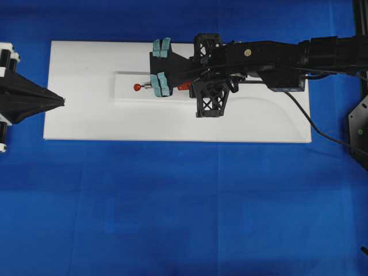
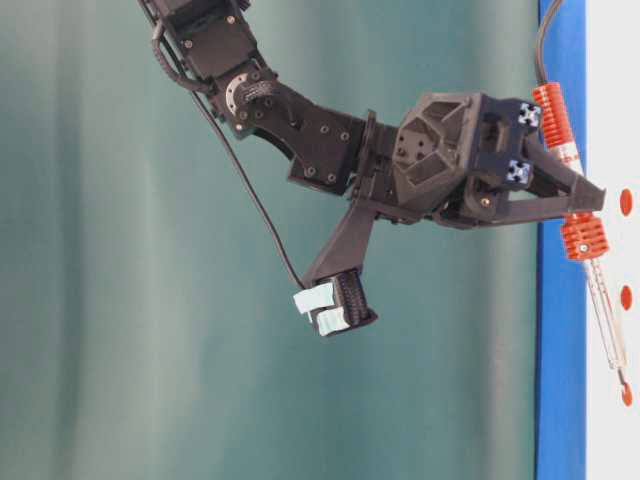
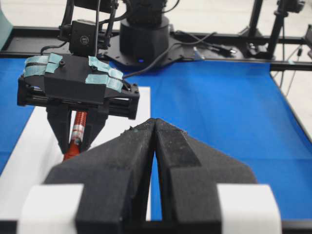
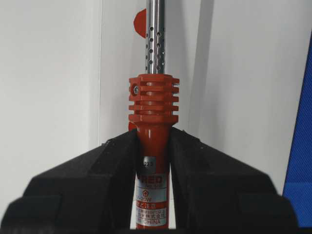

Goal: Touch the tip of the soldering iron to the mark.
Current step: 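Raise the iron tip off the dot with the right gripper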

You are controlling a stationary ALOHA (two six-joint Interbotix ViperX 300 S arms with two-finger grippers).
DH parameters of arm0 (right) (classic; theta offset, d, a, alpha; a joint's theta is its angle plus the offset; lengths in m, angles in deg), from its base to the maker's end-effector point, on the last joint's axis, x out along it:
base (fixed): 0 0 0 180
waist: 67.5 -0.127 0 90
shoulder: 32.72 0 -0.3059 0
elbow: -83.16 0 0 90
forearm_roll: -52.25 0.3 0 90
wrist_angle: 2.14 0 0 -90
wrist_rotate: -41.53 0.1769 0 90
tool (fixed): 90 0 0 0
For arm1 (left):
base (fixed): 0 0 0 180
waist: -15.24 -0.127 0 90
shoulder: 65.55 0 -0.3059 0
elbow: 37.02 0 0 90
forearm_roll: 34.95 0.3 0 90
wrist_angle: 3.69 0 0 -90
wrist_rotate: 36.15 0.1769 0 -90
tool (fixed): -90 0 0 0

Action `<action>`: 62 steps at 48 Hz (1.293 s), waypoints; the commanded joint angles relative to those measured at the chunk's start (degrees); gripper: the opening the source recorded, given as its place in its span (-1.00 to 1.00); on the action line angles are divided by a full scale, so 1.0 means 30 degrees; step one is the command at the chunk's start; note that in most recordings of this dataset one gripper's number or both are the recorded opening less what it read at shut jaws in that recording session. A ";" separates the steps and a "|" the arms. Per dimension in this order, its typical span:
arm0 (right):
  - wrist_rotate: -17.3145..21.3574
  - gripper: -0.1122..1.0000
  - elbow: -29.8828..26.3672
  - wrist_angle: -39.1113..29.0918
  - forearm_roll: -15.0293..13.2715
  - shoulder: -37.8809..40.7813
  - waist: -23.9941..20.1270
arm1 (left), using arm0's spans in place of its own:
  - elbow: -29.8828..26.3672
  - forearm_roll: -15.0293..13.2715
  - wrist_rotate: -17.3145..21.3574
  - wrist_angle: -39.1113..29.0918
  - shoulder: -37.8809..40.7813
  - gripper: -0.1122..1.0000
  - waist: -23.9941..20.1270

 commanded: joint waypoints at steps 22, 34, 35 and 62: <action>0.0029 -0.69 -0.1553 -0.1377 -0.0117 -0.2637 -0.0029 | -0.0205 0.0029 0.0000 0.0117 0.0059 -0.80 0.0088; 0.0029 -0.69 -0.2314 -0.3018 -0.0469 -0.3574 -0.0088 | -0.0205 0.0029 0.0000 0.0117 0.0088 -0.80 0.0059; 0.0029 -0.69 -0.2373 -0.3105 -0.0498 -0.3574 -0.0088 | -0.0205 0.0029 0.0000 0.0117 0.0088 -0.80 0.0059; 0.0059 -0.69 -0.0469 -0.3369 -0.0410 -0.4863 -0.0205 | -0.0205 0.0029 0.0000 0.0146 0.0088 -0.80 0.0088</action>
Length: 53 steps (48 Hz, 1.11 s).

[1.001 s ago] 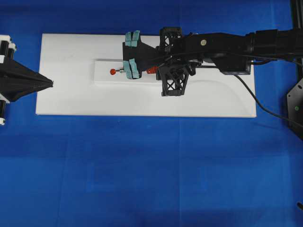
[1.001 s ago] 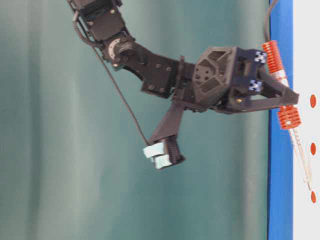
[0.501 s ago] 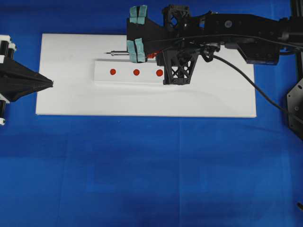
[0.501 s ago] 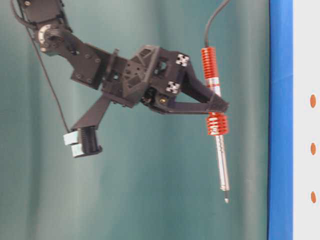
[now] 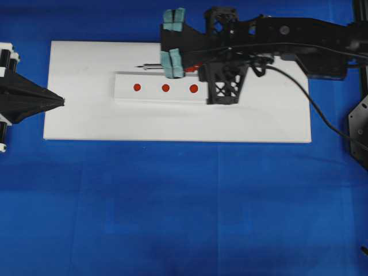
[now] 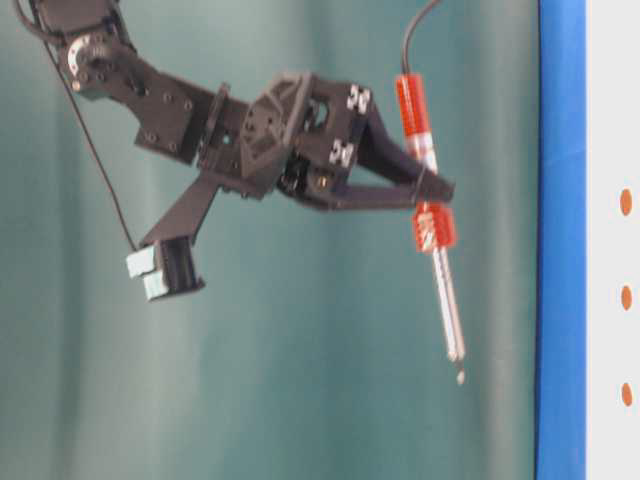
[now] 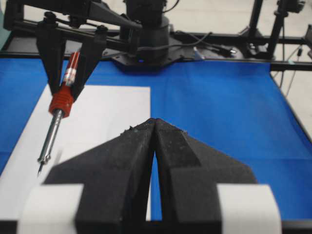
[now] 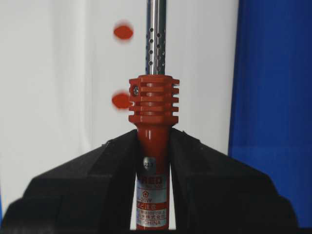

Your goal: Touch the tip of the soldering iron to the mark.

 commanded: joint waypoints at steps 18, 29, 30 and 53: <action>0.0703 -0.69 0.2900 0.0293 0.0059 -0.3252 -0.0205 | -0.0205 0.0029 0.0000 0.0205 0.0059 -0.80 0.0029; 0.0791 -0.69 0.2959 0.0674 0.0059 -0.3135 -0.0264 | -0.0176 0.0029 0.0000 0.0234 0.0059 -0.80 0.0029; 0.0791 -0.69 0.2959 0.0703 0.0059 -0.3018 -0.0264 | -0.0176 0.0029 0.0000 0.0264 0.0059 -0.80 0.0059; 0.0820 -0.69 0.3164 0.1230 0.0322 -0.0322 -0.0264 | -0.0176 0.0029 0.0000 0.0234 0.0059 -0.80 0.0029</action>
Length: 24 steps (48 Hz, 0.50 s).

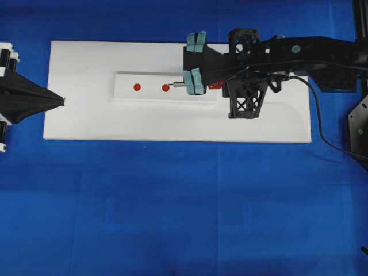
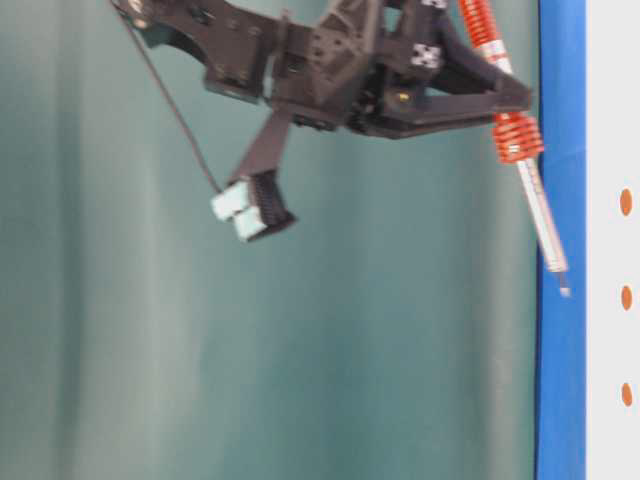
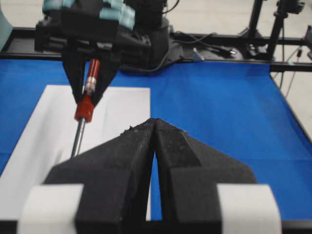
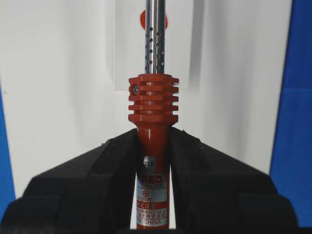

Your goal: Touch the tip of the soldering iron to the mark.

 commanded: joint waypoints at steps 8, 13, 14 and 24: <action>0.0000 -0.69 0.0205 0.1084 0.0029 0.0352 0.0000 | -0.0176 0.0029 0.0000 0.0176 0.0059 -0.80 0.0029; 0.0000 -0.69 0.0352 0.1436 0.0000 0.0527 0.0059 | -0.0176 0.0029 0.0000 0.0176 0.0059 -0.80 0.0059; 0.0000 -0.69 0.0381 0.1523 0.0000 0.0527 0.0059 | -0.0176 0.0029 0.0000 0.0205 0.0059 -0.80 0.0059; 0.0000 -0.69 0.0439 0.2051 0.0029 0.0967 0.0293 | -0.0176 0.0029 0.0000 0.0176 0.0059 -0.80 0.0029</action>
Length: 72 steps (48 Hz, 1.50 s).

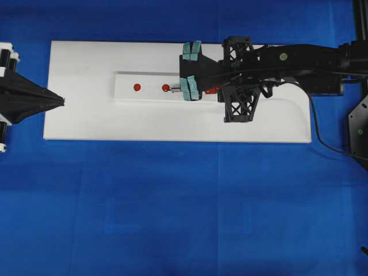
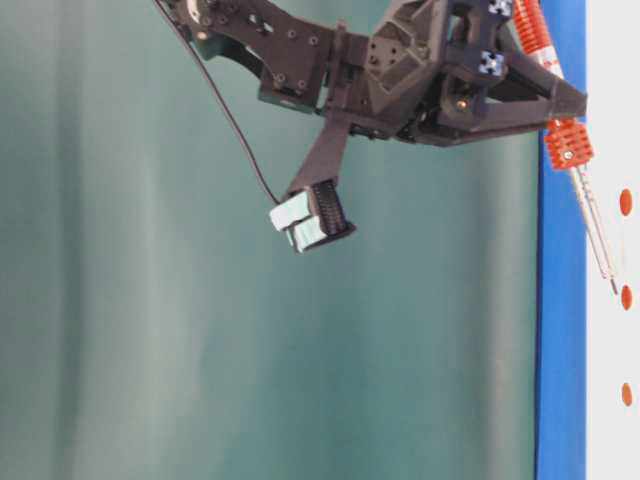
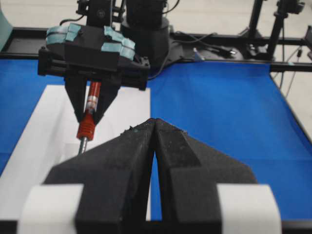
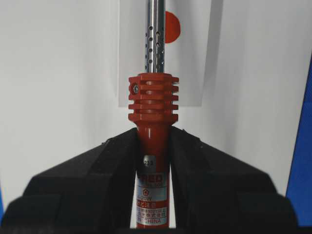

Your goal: Touch the tip of the soldering iron to the mark.

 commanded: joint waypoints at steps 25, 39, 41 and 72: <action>-0.0059 -0.69 -0.0117 0.0117 0.0000 0.0176 0.0352 | -0.0176 0.0029 0.0000 0.0146 0.0088 -0.80 0.0029; -0.0059 -0.69 -0.0117 0.0117 0.0029 0.0176 0.0352 | -0.0205 0.0029 0.0000 0.0205 0.0088 -0.80 0.0029; -0.0059 -0.69 -0.0117 0.0117 0.0029 0.0205 0.0352 | -0.0176 0.0029 0.0000 0.0205 0.0088 -0.80 0.0029; -0.0088 -0.69 -0.0146 0.0117 0.0000 0.0176 0.0352 | -0.0205 0.0029 0.0000 0.0205 0.0088 -0.80 0.0029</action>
